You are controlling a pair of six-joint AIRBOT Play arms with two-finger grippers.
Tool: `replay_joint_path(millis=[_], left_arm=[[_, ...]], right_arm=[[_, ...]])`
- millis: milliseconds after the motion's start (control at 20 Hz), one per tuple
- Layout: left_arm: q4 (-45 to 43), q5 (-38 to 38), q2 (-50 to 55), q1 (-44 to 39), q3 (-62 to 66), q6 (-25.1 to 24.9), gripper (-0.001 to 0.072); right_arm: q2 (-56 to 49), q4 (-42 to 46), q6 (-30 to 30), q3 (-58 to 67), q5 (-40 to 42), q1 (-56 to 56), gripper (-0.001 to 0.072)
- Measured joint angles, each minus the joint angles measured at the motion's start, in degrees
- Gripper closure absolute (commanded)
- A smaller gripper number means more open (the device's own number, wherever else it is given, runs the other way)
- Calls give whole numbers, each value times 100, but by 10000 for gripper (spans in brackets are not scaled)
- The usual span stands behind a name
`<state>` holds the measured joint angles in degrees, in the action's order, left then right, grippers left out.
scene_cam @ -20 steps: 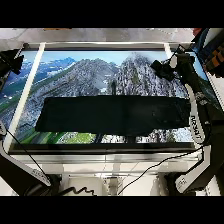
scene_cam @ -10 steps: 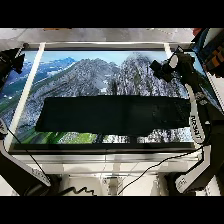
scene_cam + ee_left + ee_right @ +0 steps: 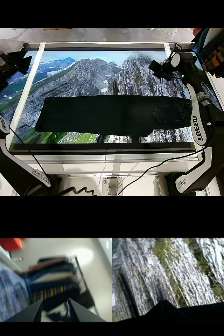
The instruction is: Fold the clothes and pants, and hang the long-sleeved shirts on hangers.
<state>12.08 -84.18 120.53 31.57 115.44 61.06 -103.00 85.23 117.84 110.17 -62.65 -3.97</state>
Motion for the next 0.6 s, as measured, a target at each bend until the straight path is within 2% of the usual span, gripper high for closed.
replay_joint_path(millis=[100,200,500,550,600], left_arm=[[4,-341,4,-74,0,-254,336],[46,-557,7,-205,0,-293,337],[400,-748,7,-826,0,157,340],[560,-793,7,-903,0,103,412],[704,-918,-2,-951,0,-39,537]], right_arm=[[149,-127,-369,11,72,0,690],[299,-249,-627,11,81,0,690],[656,-437,-1303,11,-330,0,689],[710,-446,-1436,11,-407,0,689],[774,-452,-1541,11,-455,0,689]])
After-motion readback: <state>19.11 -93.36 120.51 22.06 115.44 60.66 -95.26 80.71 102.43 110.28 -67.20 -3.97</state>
